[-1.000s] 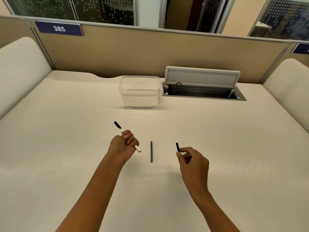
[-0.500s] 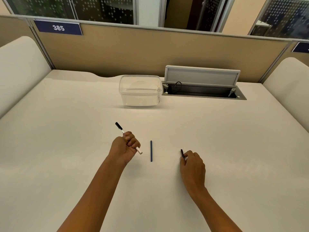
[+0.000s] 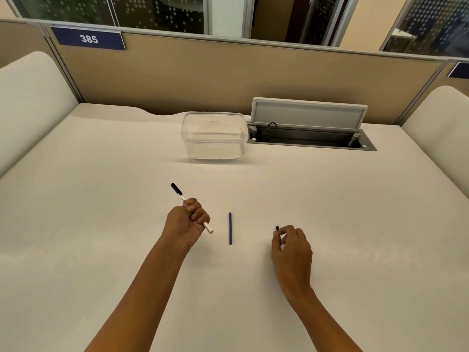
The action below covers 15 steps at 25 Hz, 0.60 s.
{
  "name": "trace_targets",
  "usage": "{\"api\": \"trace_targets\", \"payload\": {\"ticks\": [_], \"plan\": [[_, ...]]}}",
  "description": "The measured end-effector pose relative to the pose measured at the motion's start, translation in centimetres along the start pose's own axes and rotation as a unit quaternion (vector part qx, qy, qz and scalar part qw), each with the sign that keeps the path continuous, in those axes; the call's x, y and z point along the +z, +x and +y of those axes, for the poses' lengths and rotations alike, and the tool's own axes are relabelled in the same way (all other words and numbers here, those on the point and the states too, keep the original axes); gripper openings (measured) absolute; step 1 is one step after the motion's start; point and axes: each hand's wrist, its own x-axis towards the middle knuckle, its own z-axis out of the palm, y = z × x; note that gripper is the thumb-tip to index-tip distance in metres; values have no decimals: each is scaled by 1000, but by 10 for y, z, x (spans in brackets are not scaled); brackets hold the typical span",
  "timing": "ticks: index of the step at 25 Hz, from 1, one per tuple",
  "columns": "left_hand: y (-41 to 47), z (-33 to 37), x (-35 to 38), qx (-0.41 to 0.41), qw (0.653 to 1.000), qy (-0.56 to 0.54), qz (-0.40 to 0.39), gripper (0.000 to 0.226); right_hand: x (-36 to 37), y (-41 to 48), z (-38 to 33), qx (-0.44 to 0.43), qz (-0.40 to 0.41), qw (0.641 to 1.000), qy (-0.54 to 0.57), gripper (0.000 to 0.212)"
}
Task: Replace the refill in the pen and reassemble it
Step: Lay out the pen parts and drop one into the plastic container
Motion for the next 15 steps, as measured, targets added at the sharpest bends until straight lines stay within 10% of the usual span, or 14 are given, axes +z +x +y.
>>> {"api": "trace_targets", "payload": {"ticks": [6,15], "plan": [[0,-6,5,125,973,191,-17,41,2,-7,-36,7,-70,983,169,14],[9,-31,-45,331,823,455,-76,31,9,-18,-42,-2,-119,976,180,15]]}}
